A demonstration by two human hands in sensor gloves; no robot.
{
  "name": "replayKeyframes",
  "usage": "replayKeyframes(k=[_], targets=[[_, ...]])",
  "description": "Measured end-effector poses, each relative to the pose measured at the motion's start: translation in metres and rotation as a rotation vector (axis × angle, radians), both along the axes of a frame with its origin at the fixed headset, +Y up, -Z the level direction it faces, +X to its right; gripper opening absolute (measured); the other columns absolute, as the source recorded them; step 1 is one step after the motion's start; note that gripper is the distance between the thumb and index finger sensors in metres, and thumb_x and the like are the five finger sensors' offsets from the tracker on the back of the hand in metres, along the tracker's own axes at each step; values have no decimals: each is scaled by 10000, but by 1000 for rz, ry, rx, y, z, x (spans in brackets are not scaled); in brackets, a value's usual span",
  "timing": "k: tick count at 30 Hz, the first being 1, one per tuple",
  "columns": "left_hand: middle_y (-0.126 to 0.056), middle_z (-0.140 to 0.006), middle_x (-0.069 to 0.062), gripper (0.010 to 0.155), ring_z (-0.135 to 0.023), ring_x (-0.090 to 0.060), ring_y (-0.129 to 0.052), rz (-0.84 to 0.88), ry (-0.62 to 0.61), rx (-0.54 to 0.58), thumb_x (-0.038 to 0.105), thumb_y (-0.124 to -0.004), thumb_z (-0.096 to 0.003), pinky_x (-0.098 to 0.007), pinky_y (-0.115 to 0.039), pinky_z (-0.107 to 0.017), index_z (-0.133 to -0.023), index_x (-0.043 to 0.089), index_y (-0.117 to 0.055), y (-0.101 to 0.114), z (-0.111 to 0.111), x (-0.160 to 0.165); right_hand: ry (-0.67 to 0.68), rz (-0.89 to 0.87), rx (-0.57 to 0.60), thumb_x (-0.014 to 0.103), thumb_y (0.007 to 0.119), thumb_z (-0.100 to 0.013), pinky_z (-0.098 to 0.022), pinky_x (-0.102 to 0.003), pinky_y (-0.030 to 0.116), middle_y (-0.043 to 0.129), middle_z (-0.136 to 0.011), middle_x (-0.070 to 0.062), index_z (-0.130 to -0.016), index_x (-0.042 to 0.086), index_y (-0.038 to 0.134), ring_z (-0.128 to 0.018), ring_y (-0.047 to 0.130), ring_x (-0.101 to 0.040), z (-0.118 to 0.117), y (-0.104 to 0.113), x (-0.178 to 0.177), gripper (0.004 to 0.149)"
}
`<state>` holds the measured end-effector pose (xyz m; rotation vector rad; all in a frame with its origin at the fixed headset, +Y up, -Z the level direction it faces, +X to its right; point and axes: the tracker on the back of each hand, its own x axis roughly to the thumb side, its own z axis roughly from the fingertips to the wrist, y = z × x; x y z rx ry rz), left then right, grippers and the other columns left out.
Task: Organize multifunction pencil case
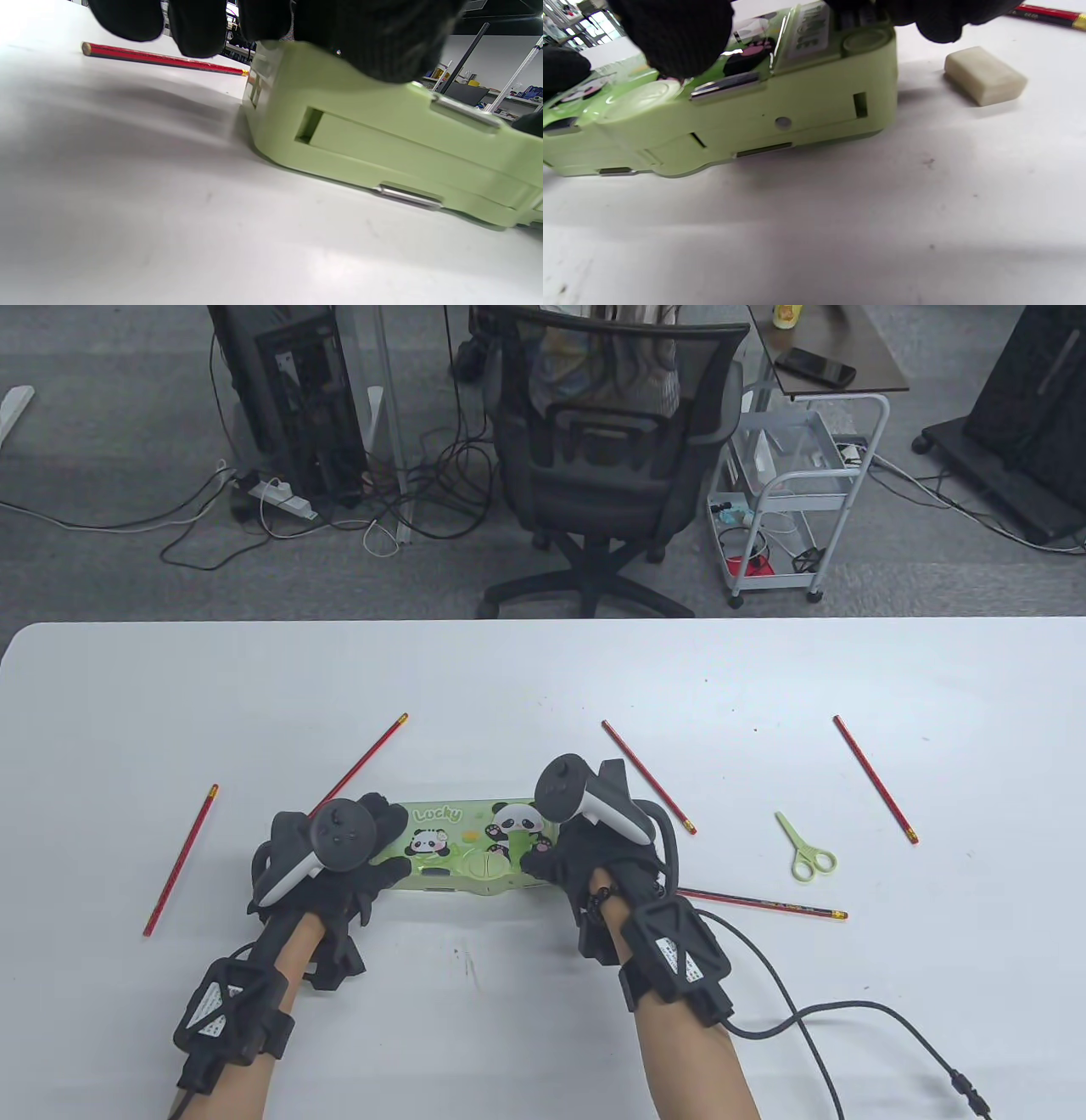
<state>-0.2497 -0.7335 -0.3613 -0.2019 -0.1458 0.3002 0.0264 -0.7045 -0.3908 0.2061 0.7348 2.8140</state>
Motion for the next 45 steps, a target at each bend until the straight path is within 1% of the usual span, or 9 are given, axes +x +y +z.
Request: replayKeyframes(k=[13, 20, 23, 29, 33, 35, 39, 42, 45], targets=[[-518, -1197, -32, 672, -1068, -416, -640, -6, 1, -4, 459, -798, -409, -675, -585, -708, -1040, 334, -603, 1, -1, 0, -107, 116, -51, 553, 683, -517, -591, -841, 507, 256, -931, -673, -1006, -348, 214, -807, 468, -874, -5, -9, -32, 1128], [-517, -1197, -40, 673, -1065, -415, -647, -17, -4, -1, 458, -797, -410, -674, -590, -705, -1041, 328, -601, 1, -1, 0, -122, 148, -85, 539, 654, -527, -595, -835, 548, 256, -920, -684, -1008, -352, 190, -804, 482, -877, -5, -9, -36, 1114], [-516, -1198, -39, 674, -1068, -413, -643, -34, -6, -4, 461, -796, -409, -674, -587, -707, -1041, 329, -600, 2, -2, 2, -163, 90, -63, 545, 700, -536, -590, -837, 561, 249, -912, -689, -1010, -352, 198, -790, 484, -888, -4, -10, -35, 1133], [-505, -1202, -49, 676, -1069, -412, -644, -53, -8, -7, 451, -783, -415, -673, -587, -708, -1049, 323, -584, 2, -1, 4, -119, 114, -72, 545, 697, -535, -597, -824, 575, 287, -926, -672, -1016, -340, 224, -802, 511, -868, -6, -7, -31, 1113], [-504, -1203, -47, 675, -1070, -414, -641, -54, -8, -8, 452, -780, -417, -674, -586, -709, -1049, 324, -582, 1, -1, 4, -83, 103, 4, 534, 707, -529, -616, -761, 646, 451, -1000, -563, -1077, -228, 378, -842, 626, -776, -7, 7, -11, 994], [-503, -1203, -48, 675, -1068, -417, -642, -49, -8, -8, 451, -781, -415, -674, -586, -708, -1049, 324, -583, 1, -1, 4, -64, 107, 73, 516, 722, -528, -623, -734, 664, 504, -1040, -484, -1105, -102, 494, -857, 655, -735, -8, 17, 5, 875], [-504, -1202, -49, 676, -1068, -415, -643, -50, -8, -9, 451, -781, -416, -674, -588, -707, -1049, 324, -582, 1, -1, 4, 27, 160, 255, 459, 751, -525, -656, -681, 661, 569, -1068, -367, -1076, 32, 613, -903, 670, -640, -3, 37, 45, 710], [-499, -1203, -48, 675, -1068, -419, -641, -46, -9, -9, 452, -779, -418, -673, -587, -708, -1050, 326, -579, 1, -1, 3, 94, 196, 290, 427, 787, -511, -677, -659, 648, 541, -1083, -342, -1063, 70, 630, -924, 650, -610, 1, 35, 67, 675], [-500, -1203, -46, 676, -1066, -419, -644, -41, -8, -9, 454, -780, -417, -672, -588, -707, -1050, 326, -580, 1, -1, 3, 161, 204, 307, 405, 818, -493, -692, -652, 629, 538, -1083, -326, -1050, 94, 645, -937, 637, -592, 4, 24, 81, 661]])
